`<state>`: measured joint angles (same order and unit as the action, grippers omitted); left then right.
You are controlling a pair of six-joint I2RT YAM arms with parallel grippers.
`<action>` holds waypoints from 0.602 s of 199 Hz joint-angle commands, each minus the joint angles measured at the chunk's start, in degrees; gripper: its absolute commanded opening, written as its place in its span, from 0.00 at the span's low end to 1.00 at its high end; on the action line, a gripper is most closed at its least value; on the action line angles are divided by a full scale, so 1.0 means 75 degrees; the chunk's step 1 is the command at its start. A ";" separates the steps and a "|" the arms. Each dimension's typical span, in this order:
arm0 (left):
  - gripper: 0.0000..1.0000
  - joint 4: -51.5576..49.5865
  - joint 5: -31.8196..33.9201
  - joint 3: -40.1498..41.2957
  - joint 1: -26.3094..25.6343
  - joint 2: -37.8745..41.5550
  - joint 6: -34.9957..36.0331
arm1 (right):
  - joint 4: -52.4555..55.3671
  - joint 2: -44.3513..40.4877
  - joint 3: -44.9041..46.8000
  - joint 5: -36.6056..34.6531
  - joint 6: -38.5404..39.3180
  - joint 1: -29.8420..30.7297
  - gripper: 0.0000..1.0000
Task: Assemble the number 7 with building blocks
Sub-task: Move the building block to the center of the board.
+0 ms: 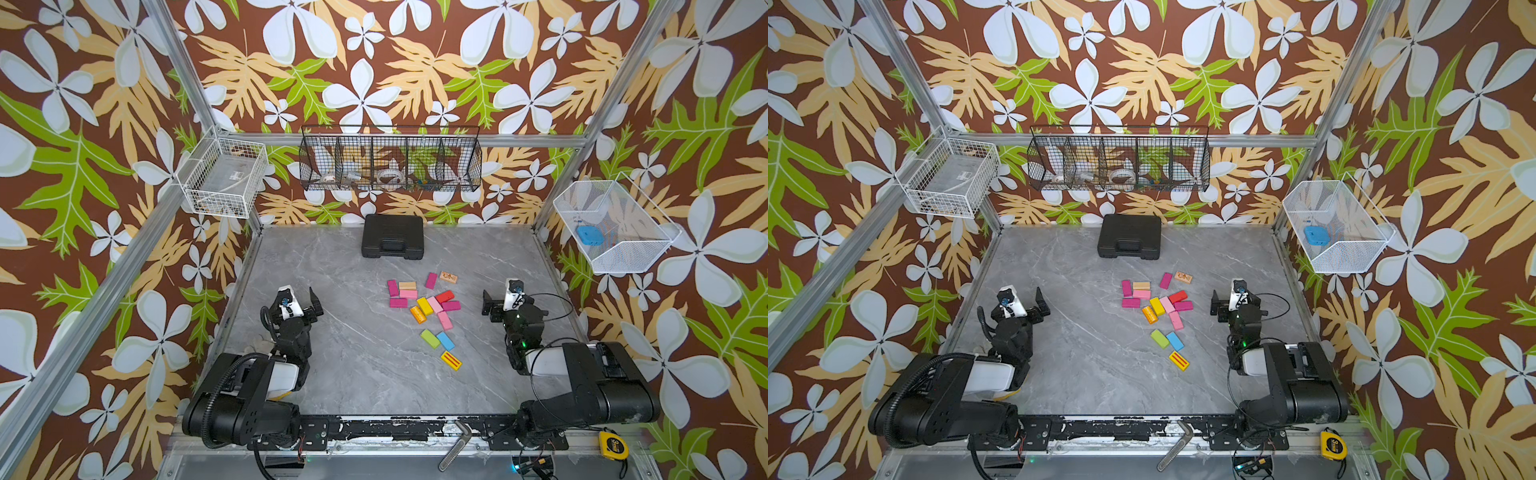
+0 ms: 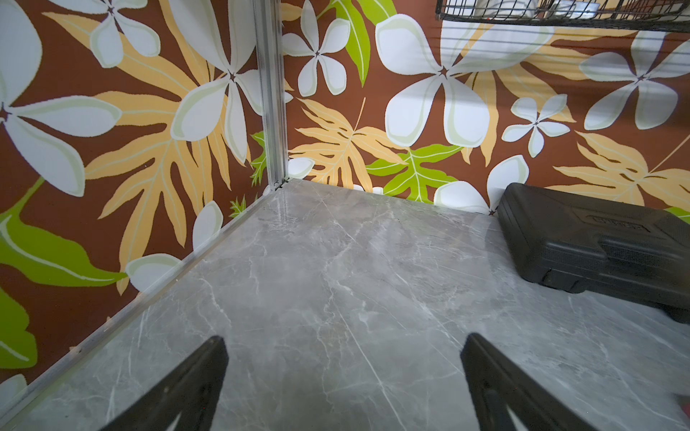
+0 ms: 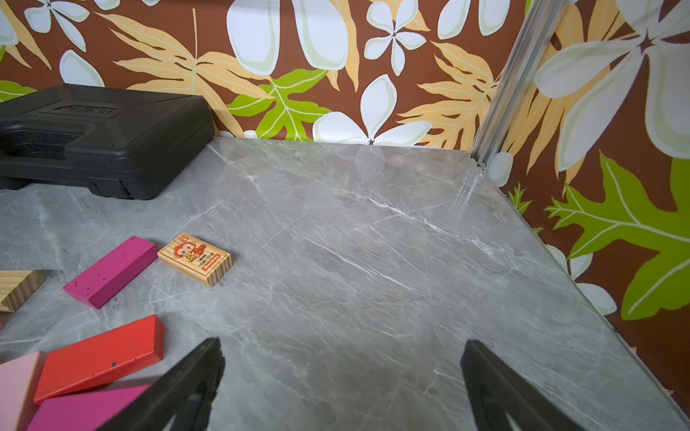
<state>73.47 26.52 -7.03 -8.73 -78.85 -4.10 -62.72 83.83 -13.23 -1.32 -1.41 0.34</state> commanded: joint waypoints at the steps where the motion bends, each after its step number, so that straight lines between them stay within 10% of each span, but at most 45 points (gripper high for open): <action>1: 1.00 0.0251 0.0000 -0.0031 0.0005 -0.0008 0.0034 | -0.0105 -0.0010 -0.0049 0.0048 -0.0014 0.0000 0.99; 77: 1.00 0.0690 0.0614 0.0363 -0.0326 0.0525 0.0218 | -0.0025 0.0008 -0.0099 -0.0023 0.0035 0.0050 0.99; 120: 1.00 -0.1654 0.1864 -0.0294 -0.0744 0.1999 0.0163 | -0.0064 -0.0010 -0.0066 -0.0258 0.0091 0.0184 0.99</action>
<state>70.48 33.58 -6.96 -13.93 -68.01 -1.63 -62.13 83.85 -13.58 -1.96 -0.99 1.56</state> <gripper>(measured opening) 0.998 0.993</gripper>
